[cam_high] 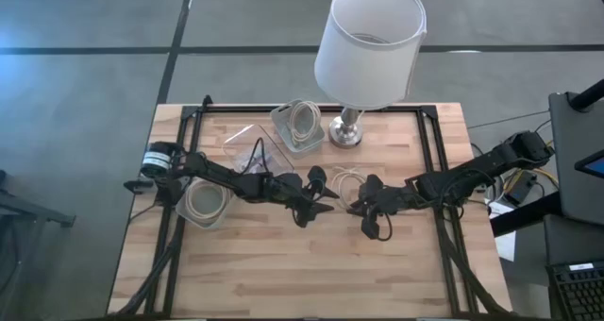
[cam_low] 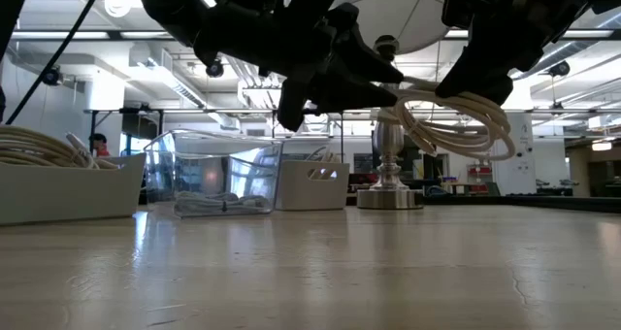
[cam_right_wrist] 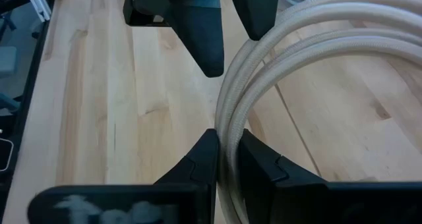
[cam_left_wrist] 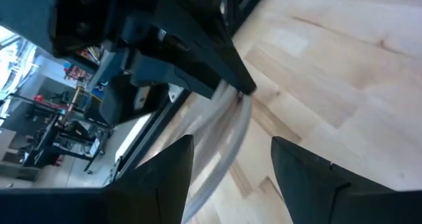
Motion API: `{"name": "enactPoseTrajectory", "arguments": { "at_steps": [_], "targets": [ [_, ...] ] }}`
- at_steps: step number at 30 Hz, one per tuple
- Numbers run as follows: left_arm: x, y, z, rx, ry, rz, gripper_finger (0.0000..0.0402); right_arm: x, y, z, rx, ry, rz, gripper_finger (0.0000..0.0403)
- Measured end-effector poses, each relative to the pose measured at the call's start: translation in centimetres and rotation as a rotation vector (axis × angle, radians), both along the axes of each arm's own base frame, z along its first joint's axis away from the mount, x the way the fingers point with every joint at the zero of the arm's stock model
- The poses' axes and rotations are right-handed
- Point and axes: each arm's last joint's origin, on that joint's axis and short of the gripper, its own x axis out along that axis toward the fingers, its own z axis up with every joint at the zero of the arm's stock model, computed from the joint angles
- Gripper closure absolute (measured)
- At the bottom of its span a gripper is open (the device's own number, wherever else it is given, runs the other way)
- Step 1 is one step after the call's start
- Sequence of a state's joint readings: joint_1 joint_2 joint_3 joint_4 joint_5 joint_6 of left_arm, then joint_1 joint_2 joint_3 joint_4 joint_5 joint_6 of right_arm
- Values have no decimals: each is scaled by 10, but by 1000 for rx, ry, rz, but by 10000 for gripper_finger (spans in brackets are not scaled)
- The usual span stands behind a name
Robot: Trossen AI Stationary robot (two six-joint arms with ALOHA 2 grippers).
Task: Pick & Place USB Port
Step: Put the brown hdmi cable into the right gray bin
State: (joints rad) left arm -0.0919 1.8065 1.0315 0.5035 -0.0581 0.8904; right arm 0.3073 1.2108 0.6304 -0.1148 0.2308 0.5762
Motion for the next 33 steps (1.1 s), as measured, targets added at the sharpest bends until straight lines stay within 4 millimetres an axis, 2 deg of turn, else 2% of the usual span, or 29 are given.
{"name": "enactPoseTrajectory", "arguments": {
  "at_steps": [13,33],
  "targets": [
    [-2,-12,3,18,-21,-36,212,0,0,0,2,2,7,364],
    [2,-9,9,28,-39,-24,216,5,3,6,54,-70,43,364]
  ]
}}
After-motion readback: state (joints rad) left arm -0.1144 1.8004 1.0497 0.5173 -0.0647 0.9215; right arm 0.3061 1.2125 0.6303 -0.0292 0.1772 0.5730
